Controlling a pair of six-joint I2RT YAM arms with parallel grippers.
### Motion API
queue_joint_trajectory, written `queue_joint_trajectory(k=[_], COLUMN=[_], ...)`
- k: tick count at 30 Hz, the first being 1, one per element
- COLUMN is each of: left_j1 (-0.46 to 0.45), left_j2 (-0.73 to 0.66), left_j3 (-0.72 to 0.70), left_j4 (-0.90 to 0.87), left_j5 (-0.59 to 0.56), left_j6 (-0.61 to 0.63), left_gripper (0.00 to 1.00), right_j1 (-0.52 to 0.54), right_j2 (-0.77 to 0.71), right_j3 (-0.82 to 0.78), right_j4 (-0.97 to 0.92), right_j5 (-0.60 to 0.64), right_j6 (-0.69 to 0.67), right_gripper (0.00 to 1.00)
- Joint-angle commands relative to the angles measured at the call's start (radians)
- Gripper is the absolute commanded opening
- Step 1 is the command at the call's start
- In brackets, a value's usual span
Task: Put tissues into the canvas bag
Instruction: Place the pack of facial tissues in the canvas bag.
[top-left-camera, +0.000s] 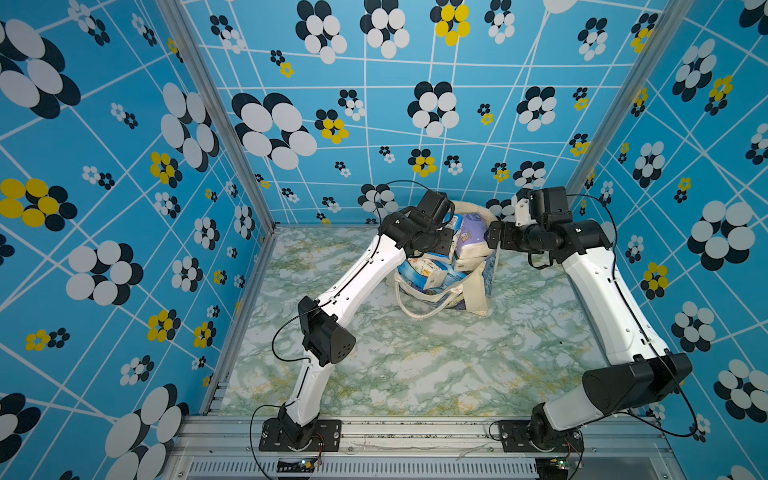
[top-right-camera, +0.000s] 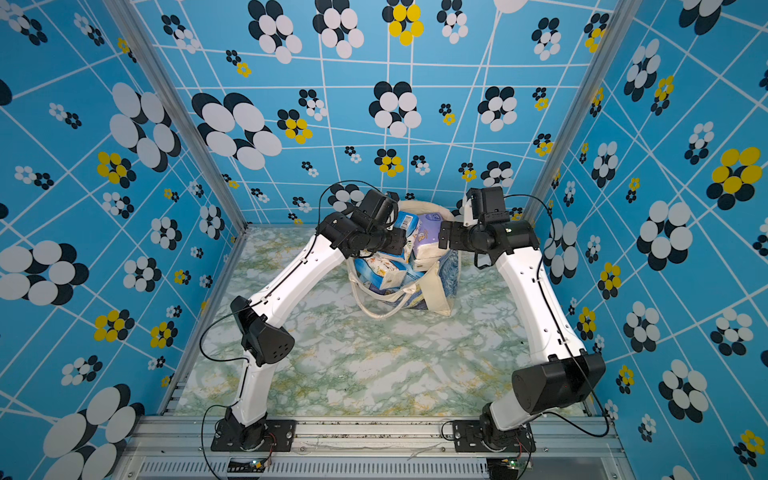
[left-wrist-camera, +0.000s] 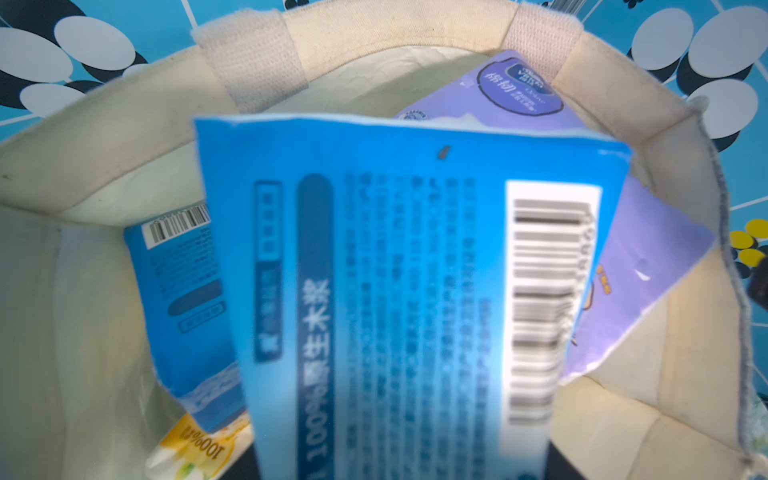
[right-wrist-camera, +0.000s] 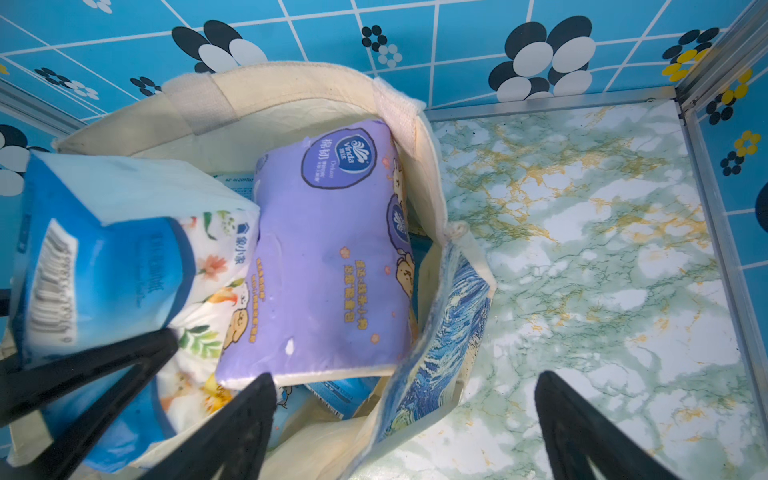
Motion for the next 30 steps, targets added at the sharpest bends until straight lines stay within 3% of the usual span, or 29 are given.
queue_joint_trajectory(k=[1, 5, 9, 15, 22, 25, 27, 30], left_j1=[-0.012, -0.002, 0.021, 0.059, 0.122, 0.167, 0.197, 0.212], left_j2=[0.023, 0.019, -0.023, -0.125, -0.207, -0.204, -0.194, -0.190], left_j3=[0.054, 0.055, 0.044, 0.041, 0.035, 0.017, 0.002, -0.044], left_j4=[-0.086, -0.109, -0.068, 0.007, -0.066, -0.130, -0.165, -0.157], left_j5=[-0.058, 0.002, 0.110, 0.147, 0.109, 0.105, 0.127, 0.131], left_j6=[0.007, -0.016, -0.040, -0.032, -0.002, 0.006, 0.006, 0.017], left_gripper=[0.76, 0.99, 0.99, 1.00, 0.88, 0.71, 0.50, 0.45], right_j1=[-0.007, -0.011, -0.015, -0.023, -0.027, -0.029, -0.029, -0.029], right_j2=[0.030, 0.059, 0.081, 0.082, 0.091, 0.093, 0.093, 0.089], right_j3=[0.019, 0.039, 0.056, 0.054, 0.068, 0.070, 0.068, 0.059], right_j4=[0.028, 0.029, 0.028, 0.049, 0.054, 0.057, 0.058, 0.059], right_j5=[-0.039, -0.061, -0.066, -0.098, -0.118, -0.123, -0.126, -0.126], right_j6=[0.006, 0.007, 0.010, 0.024, 0.030, 0.036, 0.040, 0.044], right_gripper=[0.99, 0.99, 0.99, 0.99, 0.99, 0.99, 0.99, 0.98])
